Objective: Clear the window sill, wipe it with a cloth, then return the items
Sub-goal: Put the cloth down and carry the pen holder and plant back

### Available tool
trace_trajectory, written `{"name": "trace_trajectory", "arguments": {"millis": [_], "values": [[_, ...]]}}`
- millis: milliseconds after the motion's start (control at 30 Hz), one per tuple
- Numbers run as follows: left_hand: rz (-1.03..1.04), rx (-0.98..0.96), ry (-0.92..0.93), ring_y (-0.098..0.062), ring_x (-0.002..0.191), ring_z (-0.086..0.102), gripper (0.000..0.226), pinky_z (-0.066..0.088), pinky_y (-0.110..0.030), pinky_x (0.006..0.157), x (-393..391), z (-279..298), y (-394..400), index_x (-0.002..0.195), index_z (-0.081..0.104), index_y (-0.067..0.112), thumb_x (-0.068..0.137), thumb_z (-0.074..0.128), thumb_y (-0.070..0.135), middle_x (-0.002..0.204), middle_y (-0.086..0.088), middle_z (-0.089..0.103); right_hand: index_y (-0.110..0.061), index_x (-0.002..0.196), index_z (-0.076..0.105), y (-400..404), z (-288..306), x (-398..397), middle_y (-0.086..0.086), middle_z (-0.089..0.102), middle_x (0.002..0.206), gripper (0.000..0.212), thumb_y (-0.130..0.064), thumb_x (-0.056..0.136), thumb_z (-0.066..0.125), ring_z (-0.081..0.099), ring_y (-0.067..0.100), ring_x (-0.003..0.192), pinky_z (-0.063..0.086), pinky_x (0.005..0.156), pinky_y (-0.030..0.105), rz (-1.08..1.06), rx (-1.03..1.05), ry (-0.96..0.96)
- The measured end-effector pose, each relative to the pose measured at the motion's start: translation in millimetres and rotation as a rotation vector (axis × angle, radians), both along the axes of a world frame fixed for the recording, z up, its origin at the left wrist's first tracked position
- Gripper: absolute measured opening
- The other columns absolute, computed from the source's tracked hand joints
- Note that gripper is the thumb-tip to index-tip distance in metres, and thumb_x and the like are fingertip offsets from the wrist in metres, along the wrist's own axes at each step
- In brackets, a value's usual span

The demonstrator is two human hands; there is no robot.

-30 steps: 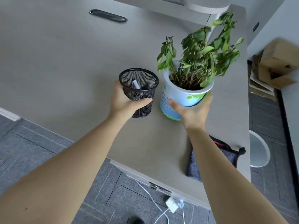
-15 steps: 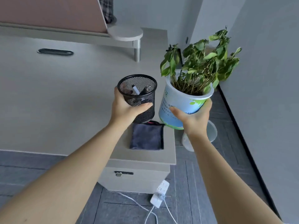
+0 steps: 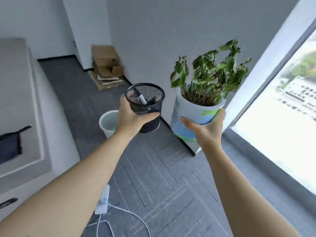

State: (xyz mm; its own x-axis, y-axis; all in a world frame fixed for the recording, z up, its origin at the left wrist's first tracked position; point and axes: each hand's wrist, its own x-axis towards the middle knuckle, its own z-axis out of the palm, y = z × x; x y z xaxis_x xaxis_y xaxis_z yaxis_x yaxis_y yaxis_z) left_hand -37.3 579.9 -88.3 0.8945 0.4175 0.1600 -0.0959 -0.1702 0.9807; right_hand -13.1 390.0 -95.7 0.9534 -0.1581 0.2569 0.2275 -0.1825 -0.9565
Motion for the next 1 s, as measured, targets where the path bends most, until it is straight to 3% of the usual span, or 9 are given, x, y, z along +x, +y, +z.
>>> {"name": "trace_trajectory", "arguments": {"millis": [100, 200, 300, 467, 533, 600, 700, 867, 1000], "values": [[-0.144, -0.011, 0.025, -0.020, 0.109, 0.057, 0.095, 0.044, -0.041, 0.102, 24.7, 1.4, -83.5, 0.115, 0.045, 0.014, 0.029, 0.076, 0.042, 0.110, 0.002, 0.060, -0.018, 0.113, 0.034, -87.1, 8.5, -5.1, -0.004, 0.052, 0.105, 0.085, -0.021, 0.044, 0.084, 0.055, 0.016, 0.099, 0.051, 0.083, 0.028, -0.153, -0.009, 0.012], [-0.291, -0.008, 0.060, -0.022, 0.114, 0.056, 0.098, 0.042, -0.042, 0.105, 43.8, 2.4, -158.7, 0.116, 0.043, 0.015, 0.028, 0.076, 0.042, 0.116, -0.001, 0.059, -0.011, 0.119, 0.035, -163.5, 9.4, -9.7, -0.013, 0.048, 0.098, 0.084, -0.009, 0.053, 0.087, 0.053, 0.005, 0.091, 0.049, 0.073, 0.014, -0.296, -0.009, 0.014], [-0.414, 0.013, 0.081, -0.020, 0.114, 0.055, 0.108, 0.042, -0.033, 0.102, 59.8, 2.0, -224.7, 0.122, 0.041, 0.010, 0.026, 0.074, 0.045, 0.119, -0.002, 0.058, -0.009, 0.121, 0.035, -226.4, 4.8, -15.5, -0.013, 0.047, 0.097, 0.081, -0.008, 0.057, 0.085, 0.049, -0.005, 0.086, 0.044, 0.061, 0.000, -0.430, -0.003, 0.017], [-0.608, 0.027, 0.138, -0.012, 0.104, 0.048, 0.095, 0.036, -0.022, 0.087, 87.0, -4.0, -326.0, 0.125, 0.037, 0.011, 0.044, 0.086, 0.022, 0.112, 0.004, 0.050, -0.019, 0.112, 0.031, -315.0, -6.7, -22.1, -0.015, 0.047, 0.100, 0.083, -0.017, 0.049, 0.085, 0.051, -0.001, 0.091, 0.046, 0.065, 0.001, -0.578, 0.002, 0.021], [-0.673, 0.045, 0.134, -0.011, 0.104, 0.045, 0.089, 0.034, -0.021, 0.088, 101.6, -5.7, -365.7, 0.127, 0.035, 0.010, 0.054, 0.086, 0.013, 0.112, 0.005, 0.046, -0.014, 0.116, 0.032, -347.5, -13.1, -18.0, -0.005, 0.049, 0.107, 0.085, -0.013, 0.051, 0.087, 0.053, 0.009, 0.096, 0.049, 0.068, 0.008, -0.644, 0.009, 0.030], [-0.730, 0.064, 0.129, -0.011, 0.104, 0.045, 0.090, 0.034, -0.022, 0.088, 124.0, -10.0, -404.3, 0.128, 0.033, 0.010, 0.056, 0.086, 0.014, 0.113, 0.005, 0.046, -0.010, 0.121, 0.032, -378.3, -18.7, -7.3, 0.000, 0.047, 0.114, 0.089, -0.014, 0.051, 0.087, 0.052, 0.015, 0.102, 0.047, 0.071, 0.014, -0.701, 0.018, 0.043], [-0.800, 0.082, 0.122, -0.011, 0.106, 0.043, 0.090, 0.033, -0.022, 0.089, 165.7, -12.9, -460.9, 0.131, 0.029, 0.013, 0.060, 0.084, 0.013, 0.117, 0.004, 0.044, -0.016, 0.116, 0.032, -425.8, -21.9, 21.8, -0.002, 0.047, 0.113, 0.087, -0.023, 0.046, 0.082, 0.052, 0.009, 0.098, 0.049, 0.071, 0.011, -0.768, 0.007, 0.032], [-0.880, 0.103, 0.128, -0.014, 0.111, 0.044, 0.096, 0.036, -0.025, 0.094, 239.2, -20.7, -546.8, 0.131, 0.028, 0.013, 0.055, 0.087, 0.015, 0.120, 0.003, 0.044, -0.010, 0.116, 0.032, -510.2, -26.1, 77.1, 0.001, 0.046, 0.114, 0.084, -0.010, 0.053, 0.087, 0.050, 0.015, 0.102, 0.046, 0.072, 0.012, -0.893, -0.012, 0.049], [-0.903, 0.107, 0.149, -0.015, 0.112, 0.046, 0.098, 0.036, -0.025, 0.096, 281.0, -28.7, -613.3, 0.131, 0.030, 0.011, 0.052, 0.088, 0.019, 0.119, 0.001, 0.047, -0.013, 0.111, 0.030, -574.0, -37.4, 107.6, 0.001, 0.046, 0.113, 0.077, -0.005, 0.057, 0.085, 0.049, 0.014, 0.102, 0.046, 0.066, 0.001, -0.956, -0.014, 0.076]]}}
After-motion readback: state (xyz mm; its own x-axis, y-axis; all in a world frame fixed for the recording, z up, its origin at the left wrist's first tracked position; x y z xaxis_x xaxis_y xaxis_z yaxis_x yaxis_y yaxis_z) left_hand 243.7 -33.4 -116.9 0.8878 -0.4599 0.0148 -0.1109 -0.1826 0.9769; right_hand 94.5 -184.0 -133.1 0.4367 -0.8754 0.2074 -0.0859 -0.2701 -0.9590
